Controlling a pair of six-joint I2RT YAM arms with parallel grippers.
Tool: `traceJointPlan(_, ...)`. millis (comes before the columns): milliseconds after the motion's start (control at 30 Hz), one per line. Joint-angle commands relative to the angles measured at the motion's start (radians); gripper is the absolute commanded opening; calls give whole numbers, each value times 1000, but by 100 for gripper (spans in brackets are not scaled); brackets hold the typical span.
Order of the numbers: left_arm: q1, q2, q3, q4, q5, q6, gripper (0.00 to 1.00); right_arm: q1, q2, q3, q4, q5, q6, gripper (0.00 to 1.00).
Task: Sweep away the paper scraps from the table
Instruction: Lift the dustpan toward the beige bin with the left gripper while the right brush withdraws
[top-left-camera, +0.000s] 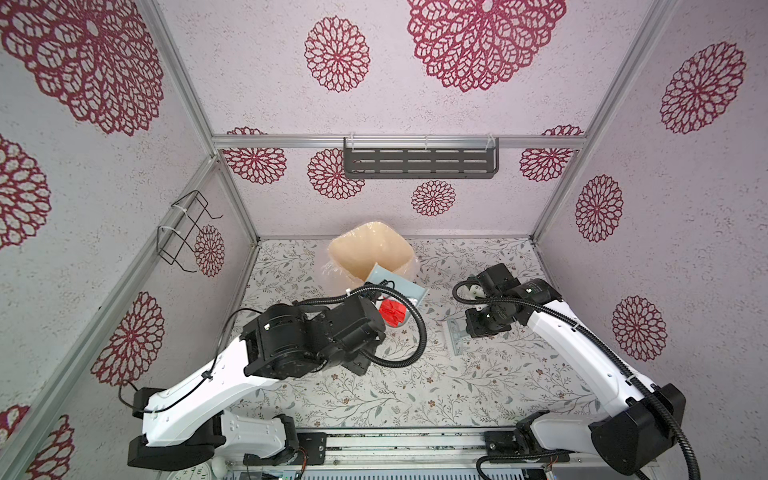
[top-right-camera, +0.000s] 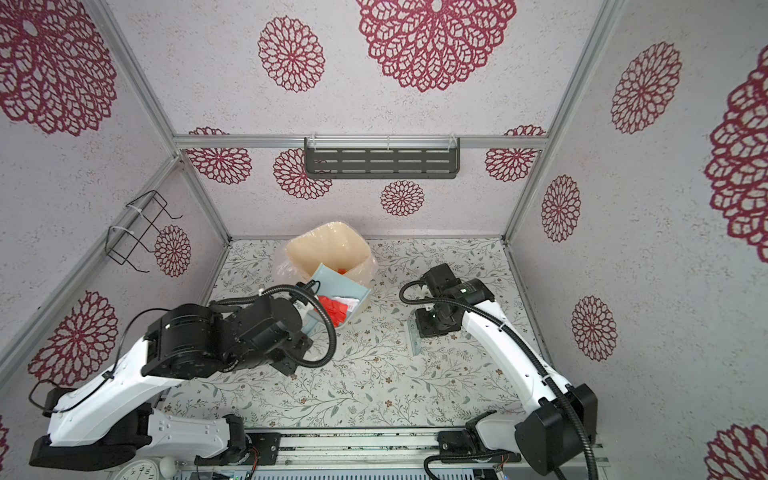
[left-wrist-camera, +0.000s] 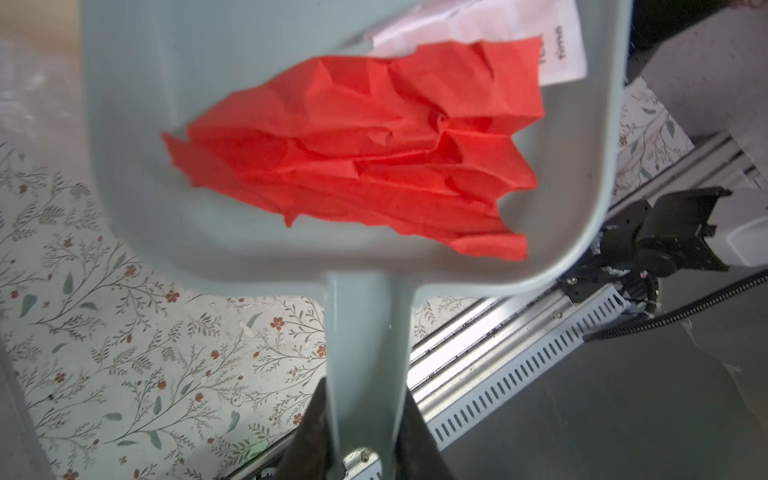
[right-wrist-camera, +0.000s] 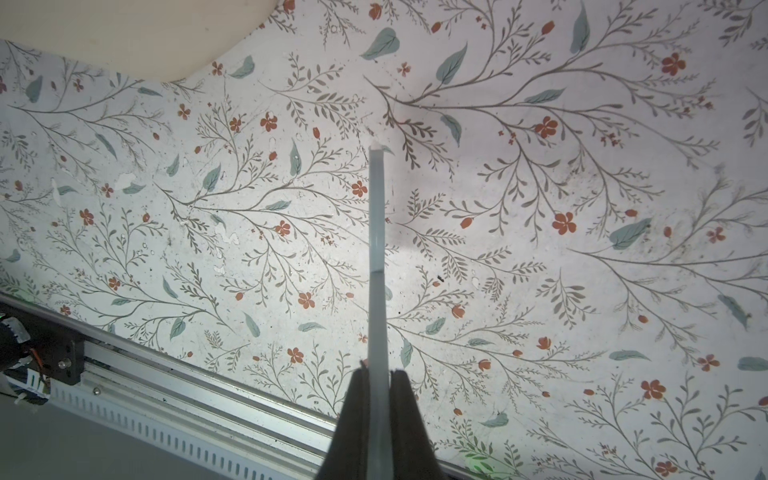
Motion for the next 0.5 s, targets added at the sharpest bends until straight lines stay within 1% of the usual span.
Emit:
traceJointPlan(0, 97, -12, 58, -109, -19, 19, 0, -12, -25, 3, 18, -28, 12, 0)
traceJointPlan(133, 219, 10, 102, -143, 18, 91, 0, -21, -17, 17, 18, -45, 7, 0)
traceJointPlan(300, 384, 76, 184, -184, 58, 208, 0, -27, -6, 29, 17, -65, 6, 0)
traceJointPlan(467, 521, 154, 262, -202, 61, 311, 0, -41, -15, 17, 12, -86, 6, 0)
